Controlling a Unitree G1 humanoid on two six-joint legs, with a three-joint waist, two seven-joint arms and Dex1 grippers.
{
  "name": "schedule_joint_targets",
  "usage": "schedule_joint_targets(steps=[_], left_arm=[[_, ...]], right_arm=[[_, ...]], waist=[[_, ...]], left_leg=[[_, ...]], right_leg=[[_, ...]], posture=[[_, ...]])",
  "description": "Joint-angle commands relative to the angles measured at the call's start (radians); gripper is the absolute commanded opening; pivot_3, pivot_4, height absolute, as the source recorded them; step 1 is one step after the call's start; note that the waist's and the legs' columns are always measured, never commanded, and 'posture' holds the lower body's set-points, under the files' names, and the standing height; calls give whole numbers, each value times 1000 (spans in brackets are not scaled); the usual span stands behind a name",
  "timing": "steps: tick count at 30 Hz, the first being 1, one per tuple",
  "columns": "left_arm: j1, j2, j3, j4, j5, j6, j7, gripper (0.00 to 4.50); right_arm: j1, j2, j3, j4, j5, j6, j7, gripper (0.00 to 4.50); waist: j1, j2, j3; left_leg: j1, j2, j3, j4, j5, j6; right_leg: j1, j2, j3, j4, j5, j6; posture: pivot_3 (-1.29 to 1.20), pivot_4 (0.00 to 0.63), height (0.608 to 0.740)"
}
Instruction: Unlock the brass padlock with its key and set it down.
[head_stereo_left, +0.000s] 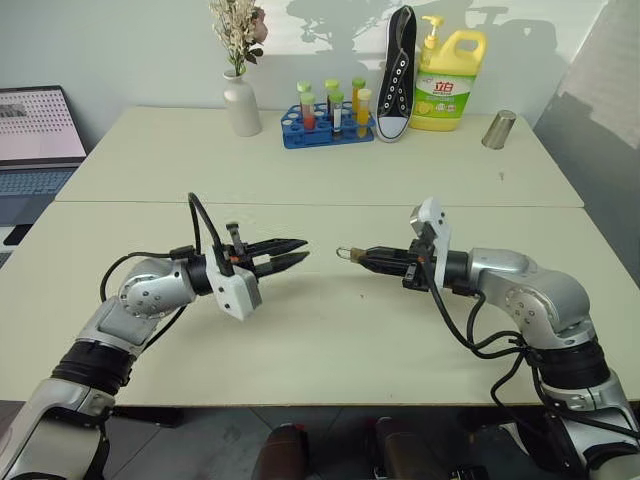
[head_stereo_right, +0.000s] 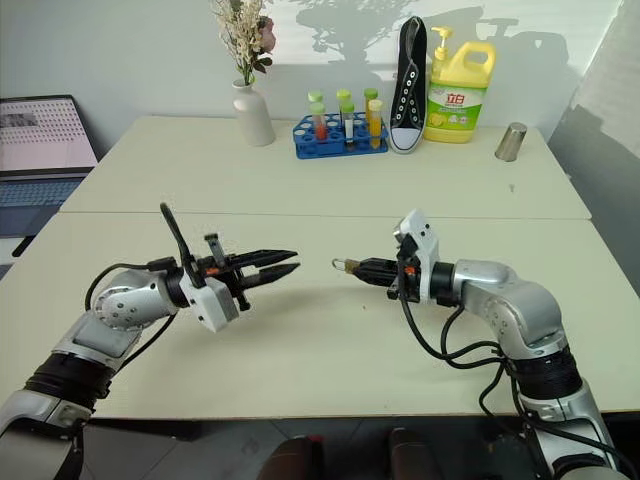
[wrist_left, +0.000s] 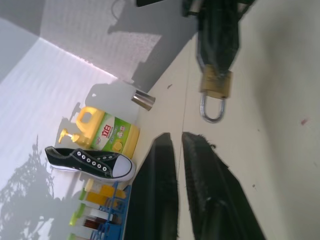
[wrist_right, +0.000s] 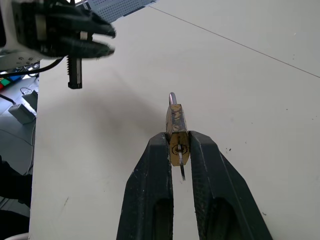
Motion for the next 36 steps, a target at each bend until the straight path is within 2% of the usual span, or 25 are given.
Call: schedule_joint_targets(steps=[1,6,14,23,30,36], left_arm=[[-16,-40,8,-92,-194,338,-120,0],[-33,-127,31,-148,-311,643,-205,0],[-40,-215,89,-171,-362,857,-288,0],[-19,-265,151,-222,-353,956,-313,0],[22,-262,160,-276,-354,1015,-347,0],[48,-260,179,-337,-408,1127,-365,0]], right_arm=[[-1,-12,-26,-80,20,-25,22,156],[-3,2,-41,-110,50,-8,18,156],[2,0,-45,-134,71,7,8,156],[6,-5,-41,-135,72,10,12,156],[-1,-7,-32,-117,57,0,20,156],[-4,-7,-28,-111,52,-3,24,156]], waist=[[0,0,0],[0,0,0],[0,0,0],[1,0,0],[1,0,0],[1,0,0]], left_leg=[[0,0,0,0,0,0],[0,0,0,0,0,0],[0,0,-1,0,0,0],[0,0,-1,0,0,0],[0,0,-1,0,0,0],[0,0,-1,0,0,0]], right_leg=[[0,1,0,0,0,0],[0,5,0,0,-1,2],[0,6,1,0,-2,3],[0,5,2,0,-2,3],[0,5,3,0,-2,3],[0,5,3,0,-2,3]], posture=[[0,150,740],[0,150,740],[0,150,740],[0,150,740],[0,150,740],[0,150,740]])
